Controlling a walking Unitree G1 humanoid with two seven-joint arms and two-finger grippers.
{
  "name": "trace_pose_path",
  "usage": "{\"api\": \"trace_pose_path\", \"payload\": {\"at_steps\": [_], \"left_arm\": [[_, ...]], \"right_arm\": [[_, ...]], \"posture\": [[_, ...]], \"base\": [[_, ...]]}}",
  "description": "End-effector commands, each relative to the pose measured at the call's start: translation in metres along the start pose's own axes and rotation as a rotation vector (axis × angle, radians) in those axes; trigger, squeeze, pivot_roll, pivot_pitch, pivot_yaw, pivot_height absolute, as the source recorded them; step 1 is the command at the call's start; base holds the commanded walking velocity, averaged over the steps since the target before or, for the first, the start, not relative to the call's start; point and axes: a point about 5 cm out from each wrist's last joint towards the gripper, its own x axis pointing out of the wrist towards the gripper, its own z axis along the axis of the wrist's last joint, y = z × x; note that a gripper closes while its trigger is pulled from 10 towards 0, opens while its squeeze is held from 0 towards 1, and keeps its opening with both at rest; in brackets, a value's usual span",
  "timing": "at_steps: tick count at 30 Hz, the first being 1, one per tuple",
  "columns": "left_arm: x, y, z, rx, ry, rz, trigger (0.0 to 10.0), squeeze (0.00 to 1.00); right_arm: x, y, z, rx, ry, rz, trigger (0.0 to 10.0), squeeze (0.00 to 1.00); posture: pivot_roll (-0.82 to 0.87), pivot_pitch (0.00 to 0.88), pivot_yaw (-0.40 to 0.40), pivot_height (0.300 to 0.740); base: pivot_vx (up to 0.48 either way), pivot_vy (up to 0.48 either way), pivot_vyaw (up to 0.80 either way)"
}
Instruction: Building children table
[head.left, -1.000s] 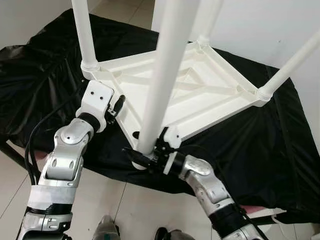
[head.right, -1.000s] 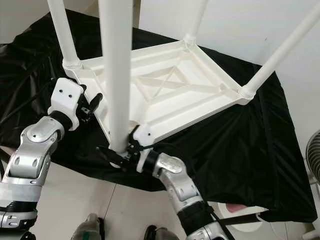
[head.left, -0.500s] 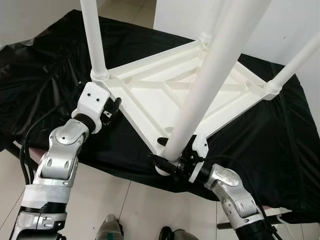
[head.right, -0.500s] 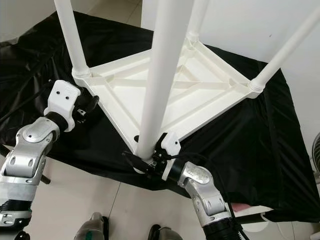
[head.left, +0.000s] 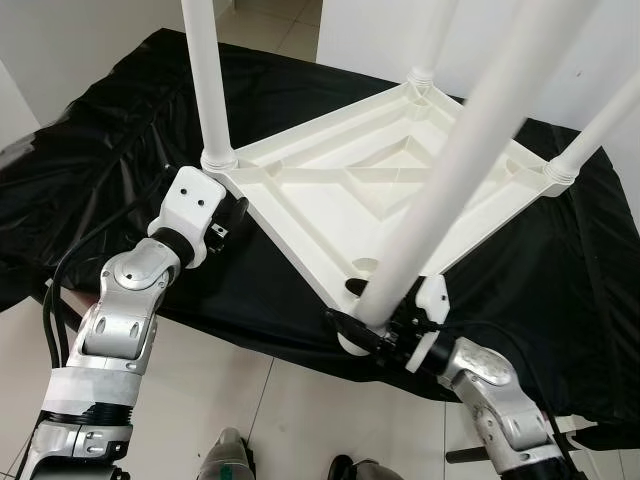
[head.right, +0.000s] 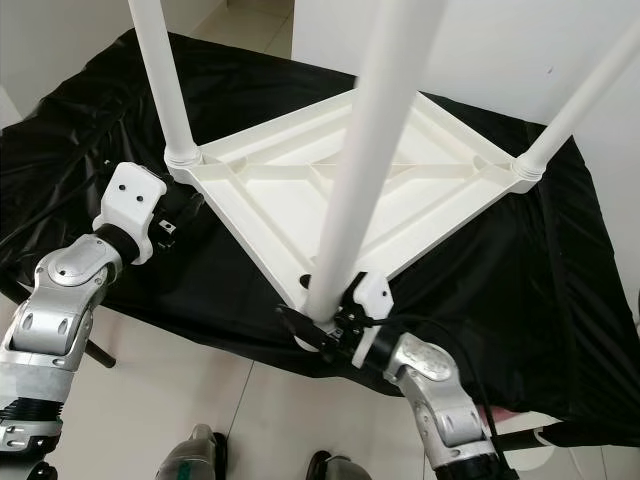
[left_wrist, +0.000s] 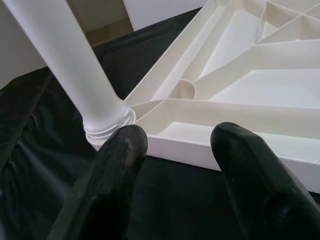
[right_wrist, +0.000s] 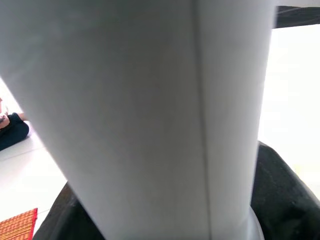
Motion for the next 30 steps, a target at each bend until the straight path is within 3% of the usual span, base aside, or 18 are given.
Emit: {"api": "trace_pose_path", "payload": {"at_steps": [1, 2, 9, 10, 17, 22, 30], "left_arm": [[0.004, -0.005, -0.001, -0.004, -0.003, -0.033, 10.0, 0.0], [0.005, -0.006, 0.0, -0.004, -0.007, -0.037, 10.0, 0.0], [0.006, -0.006, 0.001, 0.001, -0.012, -0.049, 10.0, 0.0], [0.006, -0.006, 0.001, 0.005, -0.012, -0.054, 10.0, 0.0], [0.007, -0.004, -0.002, 0.016, -0.004, -0.066, 10.0, 0.0], [0.008, -0.003, -0.004, 0.022, 0.005, -0.071, 10.0, 0.0], [0.022, -0.005, -0.013, 0.05, 0.044, -0.118, 10.0, 0.0]], "right_arm": [[-0.017, -0.024, 0.009, -0.049, 0.004, -0.152, 10.0, 0.0], [-0.012, -0.022, 0.012, -0.039, -0.02, -0.15, 10.0, 1.0], [-0.006, -0.021, 0.019, -0.031, -0.095, -0.21, 10.0, 1.0], [-0.006, -0.02, 0.023, -0.022, -0.125, -0.234, 10.0, 0.0], [-0.009, -0.012, 0.034, -0.015, -0.22, -0.332, 10.0, 0.0], [-0.012, -0.008, 0.033, -0.011, -0.217, -0.355, 10.0, 0.0], [-0.016, 0.015, 0.028, -0.018, -0.177, -0.339, 10.0, 0.0]], "posture": [[0.19, 0.136, -0.042, 0.74], [0.19, 0.133, -0.036, 0.74], [0.19, 0.131, -0.032, 0.74], [0.19, 0.13, -0.03, 0.74], [0.18, 0.124, -0.023, 0.74], [0.18, 0.121, -0.018, 0.74], [0.14, 0.116, 0.004, 0.74]], "base": [[0.0, 0.0, 0.0], [0.0, 0.0, 0.0], [0.0, 0.0, 0.0], [0.0, 0.0, 0.0], [0.0, 0.0, 0.0], [0.0, 0.0, 0.0], [0.0, 0.0, 0.0]]}}
